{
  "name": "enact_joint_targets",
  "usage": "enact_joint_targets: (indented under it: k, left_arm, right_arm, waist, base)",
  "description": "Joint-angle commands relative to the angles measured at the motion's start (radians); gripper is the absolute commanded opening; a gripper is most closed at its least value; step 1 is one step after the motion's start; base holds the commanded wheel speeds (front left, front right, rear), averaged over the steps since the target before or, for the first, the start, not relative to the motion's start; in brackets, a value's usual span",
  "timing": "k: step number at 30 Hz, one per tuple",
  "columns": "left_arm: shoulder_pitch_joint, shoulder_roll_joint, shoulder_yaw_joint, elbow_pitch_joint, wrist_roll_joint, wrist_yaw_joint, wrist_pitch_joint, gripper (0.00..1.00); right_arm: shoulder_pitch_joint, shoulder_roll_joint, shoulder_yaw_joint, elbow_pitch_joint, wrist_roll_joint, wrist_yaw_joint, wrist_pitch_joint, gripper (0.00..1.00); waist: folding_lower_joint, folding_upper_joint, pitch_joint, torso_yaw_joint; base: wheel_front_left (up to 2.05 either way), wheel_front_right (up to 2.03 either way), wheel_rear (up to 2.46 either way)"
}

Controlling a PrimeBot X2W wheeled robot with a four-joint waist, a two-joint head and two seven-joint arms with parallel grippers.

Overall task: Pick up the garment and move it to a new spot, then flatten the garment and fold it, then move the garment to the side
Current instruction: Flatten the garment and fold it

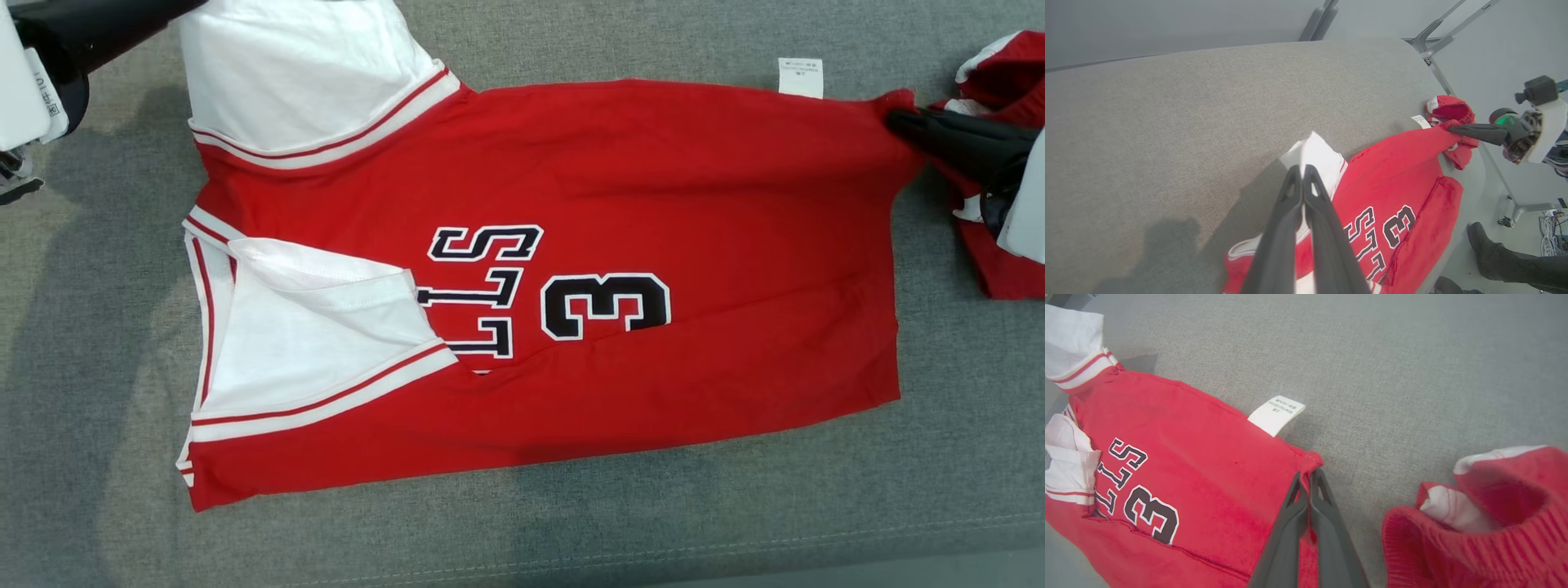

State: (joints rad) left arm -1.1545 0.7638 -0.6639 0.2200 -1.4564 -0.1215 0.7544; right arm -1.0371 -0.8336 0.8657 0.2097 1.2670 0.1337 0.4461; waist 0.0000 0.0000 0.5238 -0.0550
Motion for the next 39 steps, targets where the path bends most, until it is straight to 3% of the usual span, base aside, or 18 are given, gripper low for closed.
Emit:
enact_joint_targets:
  k: [1,6,9,14,23,32,39]
  left_arm:
    - [0.001,0.066,0.060,-0.045,-0.029,0.011,0.010,0.00]
    - [0.057,0.105,0.092,-0.148,-0.099,0.047,0.020,0.00]
    - [0.095,0.127,0.109,-0.215,-0.125,0.062,0.011,0.00]
    - [0.142,0.142,0.132,-0.275,-0.132,0.059,-0.036,0.00]
    - [0.213,0.163,0.140,-0.359,-0.155,0.053,-0.057,0.00]
    - [0.431,0.256,0.213,-0.540,-0.225,0.078,-0.180,0.00]
    - [0.620,0.312,0.265,-0.604,-0.278,0.082,-0.289,0.00]
  right_arm:
    - [0.059,-0.048,-0.015,-0.031,0.025,-0.003,0.016,0.00]
    - [0.100,-0.110,-0.026,-0.086,0.025,-0.003,0.008,0.00]
    - [0.109,-0.142,-0.037,-0.120,-0.053,-0.003,-0.073,0.00]
    - [0.141,-0.113,-0.054,-0.096,-0.181,-0.003,-0.231,0.00]
    - [0.208,-0.098,-0.023,-0.080,-0.284,-0.003,-0.315,0.00]
    - [0.375,-0.170,-0.021,-0.169,-0.215,-0.003,-0.415,0.00]
    - [0.442,-0.190,-0.028,-0.194,-0.191,-0.003,-0.477,0.00]
  waist:
    - [0.0000,0.0000,-0.002,0.006]
    - [0.0000,0.0000,-0.004,0.027]
    - [0.0000,0.0000,-0.002,0.040]
    - [0.0000,0.0000,-0.005,0.051]
    - [0.0000,0.0000,-0.021,0.064]
    - [0.0000,0.0000,-0.034,0.075]
    - [0.0000,0.0000,-0.035,0.080]
  base:
    - [0.00,0.00,0.00]
    - [0.00,0.00,0.00]
    - [0.00,0.00,0.00]
    - [0.00,0.00,0.00]
    - [0.00,0.00,0.00]
    - [0.00,0.00,0.00]
    - [0.00,0.00,0.00]
